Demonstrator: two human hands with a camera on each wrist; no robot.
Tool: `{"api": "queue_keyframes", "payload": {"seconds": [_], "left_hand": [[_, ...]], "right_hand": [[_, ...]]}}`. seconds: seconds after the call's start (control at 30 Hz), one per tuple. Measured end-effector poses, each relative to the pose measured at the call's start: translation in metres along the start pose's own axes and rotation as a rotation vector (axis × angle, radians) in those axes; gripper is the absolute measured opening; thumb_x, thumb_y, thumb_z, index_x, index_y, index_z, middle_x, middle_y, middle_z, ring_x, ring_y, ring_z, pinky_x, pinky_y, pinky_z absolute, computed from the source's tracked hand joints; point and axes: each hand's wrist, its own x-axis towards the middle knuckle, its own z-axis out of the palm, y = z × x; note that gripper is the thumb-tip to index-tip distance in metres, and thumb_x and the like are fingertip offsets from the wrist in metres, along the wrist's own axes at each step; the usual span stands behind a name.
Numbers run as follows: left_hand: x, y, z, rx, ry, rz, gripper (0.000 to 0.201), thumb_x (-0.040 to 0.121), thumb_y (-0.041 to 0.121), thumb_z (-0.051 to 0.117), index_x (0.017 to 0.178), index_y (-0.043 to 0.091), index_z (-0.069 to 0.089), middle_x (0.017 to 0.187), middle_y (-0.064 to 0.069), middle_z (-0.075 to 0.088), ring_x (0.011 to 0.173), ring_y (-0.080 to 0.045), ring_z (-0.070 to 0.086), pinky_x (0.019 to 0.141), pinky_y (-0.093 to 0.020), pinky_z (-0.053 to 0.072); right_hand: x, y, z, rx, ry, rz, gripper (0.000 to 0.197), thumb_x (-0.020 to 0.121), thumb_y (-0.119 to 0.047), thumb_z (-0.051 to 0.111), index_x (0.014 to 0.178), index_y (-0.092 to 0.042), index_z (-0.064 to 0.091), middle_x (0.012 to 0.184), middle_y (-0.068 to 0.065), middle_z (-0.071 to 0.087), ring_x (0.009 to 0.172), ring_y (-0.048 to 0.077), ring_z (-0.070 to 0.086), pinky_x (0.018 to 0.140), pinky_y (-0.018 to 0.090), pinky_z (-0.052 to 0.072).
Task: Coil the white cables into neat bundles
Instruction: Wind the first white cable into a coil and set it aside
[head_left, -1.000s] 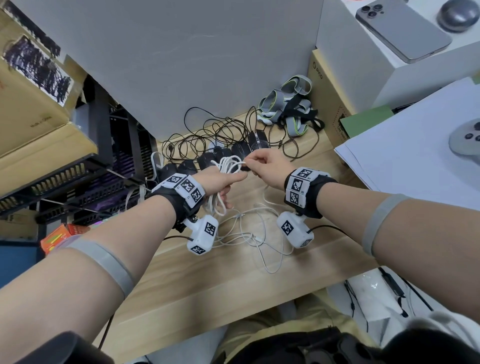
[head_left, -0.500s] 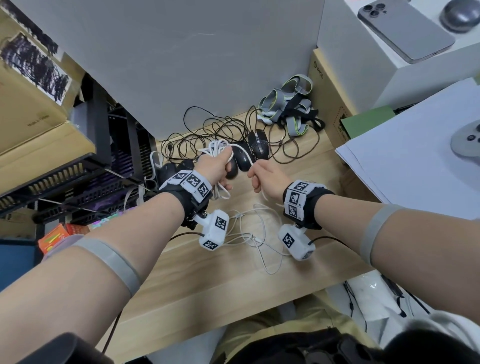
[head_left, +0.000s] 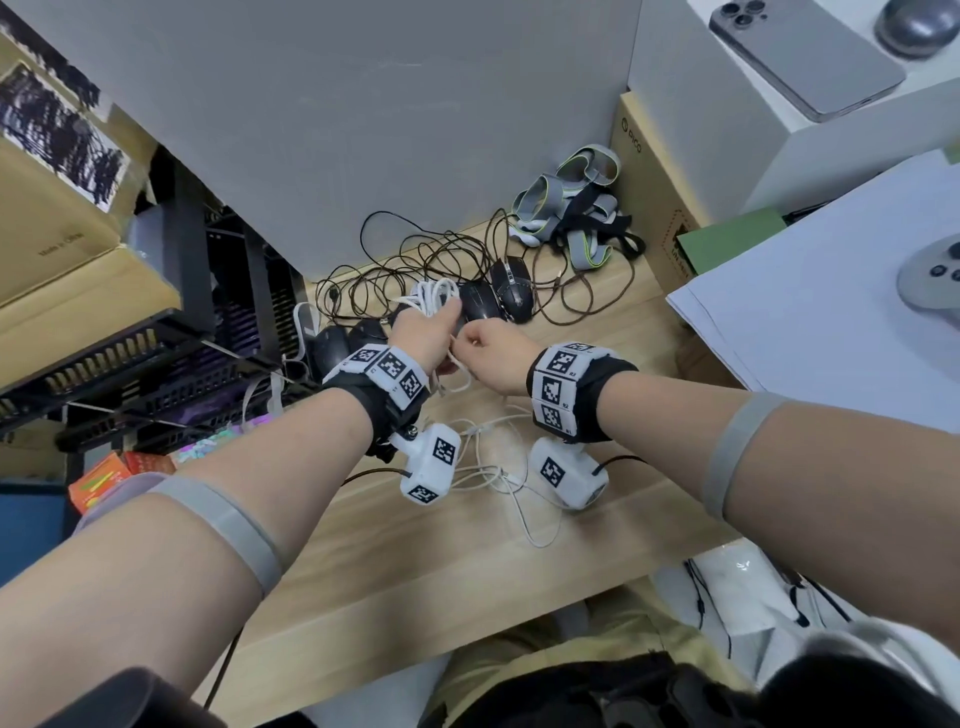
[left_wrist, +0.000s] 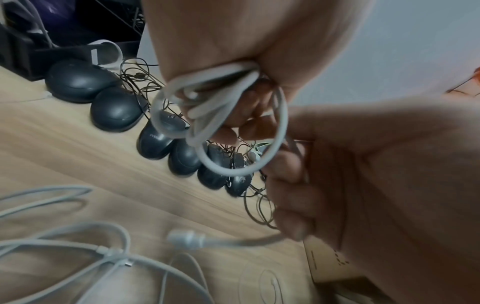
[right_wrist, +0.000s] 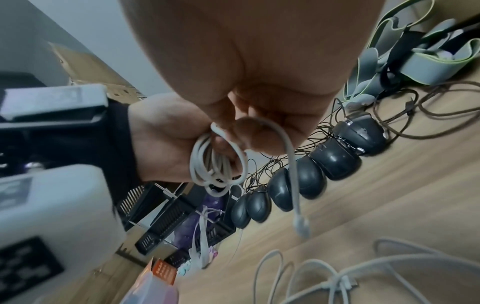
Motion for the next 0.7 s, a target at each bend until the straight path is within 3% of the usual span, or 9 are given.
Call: {"api": "queue_keyframes", "payload": {"seconds": [0.07, 0.13, 0.2, 0.27, 0.37, 0.43, 0.5, 0.6, 0.7], "left_hand": [[0.001, 0.000, -0.002, 0.011, 0.059, -0.001, 0.039, 0.098, 0.047, 0.054, 0.089, 0.009, 0.061, 0.077, -0.010, 0.063, 0.059, -0.022, 0.057, 0.051, -0.024, 0.044], [0.002, 0.000, -0.003, -0.195, 0.046, -0.046, 0.039, 0.101, 0.044, 0.054, 0.095, 0.007, 0.060, 0.076, -0.011, 0.068, 0.056, -0.021, 0.064, 0.045, -0.024, 0.050], [0.002, -0.001, -0.007, -0.423, 0.035, -0.098, 0.036, 0.102, 0.041, 0.054, 0.090, 0.008, 0.057, 0.064, -0.008, 0.064, 0.050, -0.021, 0.065, 0.042, -0.027, 0.053], [0.004, -0.002, -0.011, -0.477, 0.026, -0.133, 0.037, 0.101, 0.042, 0.056, 0.077, 0.014, 0.050, 0.052, -0.001, 0.051, 0.040, -0.017, 0.055, 0.040, -0.023, 0.046], [0.005, -0.003, -0.017, -0.339, 0.007, -0.150, 0.042, 0.096, 0.051, 0.058, 0.073, 0.018, 0.050, 0.050, 0.004, 0.043, 0.035, -0.014, 0.040, 0.040, -0.021, 0.034], [0.005, -0.006, -0.020, -0.211, -0.105, -0.182, 0.046, 0.089, 0.059, 0.063, 0.076, 0.016, 0.053, 0.055, 0.003, 0.045, 0.034, -0.013, 0.039, 0.039, -0.021, 0.035], [0.003, -0.010, -0.020, -0.073, -0.243, -0.183, 0.057, 0.075, 0.071, 0.068, 0.073, 0.016, 0.050, 0.053, 0.003, 0.043, 0.036, -0.015, 0.040, 0.042, -0.023, 0.036], [-0.003, -0.007, -0.015, 0.203, -0.285, -0.083, 0.072, 0.063, 0.086, 0.063, 0.068, 0.015, 0.054, 0.051, 0.000, 0.052, 0.041, -0.019, 0.048, 0.046, -0.025, 0.042], [-0.004, -0.007, -0.012, 0.287, -0.340, -0.027, 0.093, 0.060, 0.093, 0.060, 0.075, 0.001, 0.066, 0.061, -0.011, 0.062, 0.051, -0.025, 0.055, 0.050, -0.028, 0.044]], "right_hand": [[-0.004, 0.001, 0.004, 0.040, -0.043, 0.002, 0.032, 0.096, -0.021, 0.041, 0.066, -0.019, 0.048, 0.064, 0.000, 0.053, 0.061, 0.020, 0.050, 0.063, 0.038, 0.045], [-0.009, 0.007, 0.008, 0.038, -0.105, 0.013, 0.031, 0.100, -0.020, 0.037, 0.073, -0.021, 0.052, 0.069, 0.001, 0.057, 0.066, 0.021, 0.055, 0.071, 0.041, 0.051], [-0.015, 0.018, 0.013, 0.022, -0.174, 0.026, 0.027, 0.100, -0.020, 0.036, 0.082, -0.018, 0.056, 0.072, 0.003, 0.061, 0.070, 0.021, 0.060, 0.078, 0.044, 0.053], [-0.020, 0.028, 0.016, -0.015, -0.239, 0.026, 0.025, 0.100, -0.023, 0.038, 0.087, -0.018, 0.059, 0.070, 0.000, 0.063, 0.069, 0.020, 0.061, 0.080, 0.043, 0.053], [-0.021, 0.038, 0.014, -0.141, -0.303, 0.012, 0.026, 0.100, -0.028, 0.042, 0.092, -0.015, 0.063, 0.072, 0.001, 0.063, 0.071, 0.021, 0.062, 0.080, 0.040, 0.052], [-0.019, 0.040, 0.006, -0.264, -0.292, -0.017, 0.024, 0.098, -0.031, 0.045, 0.093, -0.017, 0.064, 0.078, 0.004, 0.063, 0.078, 0.024, 0.062, 0.078, 0.039, 0.051], [-0.018, 0.035, -0.003, -0.316, -0.246, -0.077, 0.023, 0.098, -0.030, 0.049, 0.090, -0.014, 0.064, 0.074, 0.001, 0.058, 0.072, 0.019, 0.055, 0.070, 0.033, 0.044], [-0.010, 0.022, -0.010, -0.183, -0.168, -0.131, 0.013, 0.094, -0.019, 0.054, 0.096, -0.012, 0.065, 0.082, -0.006, 0.057, 0.075, 0.011, 0.052, 0.074, 0.026, 0.039], [-0.002, 0.015, -0.011, 0.087, -0.061, -0.100, 0.012, 0.081, -0.016, 0.055, 0.091, -0.020, 0.050, 0.077, -0.006, 0.058, 0.076, 0.014, 0.055, 0.076, 0.033, 0.046]]}}
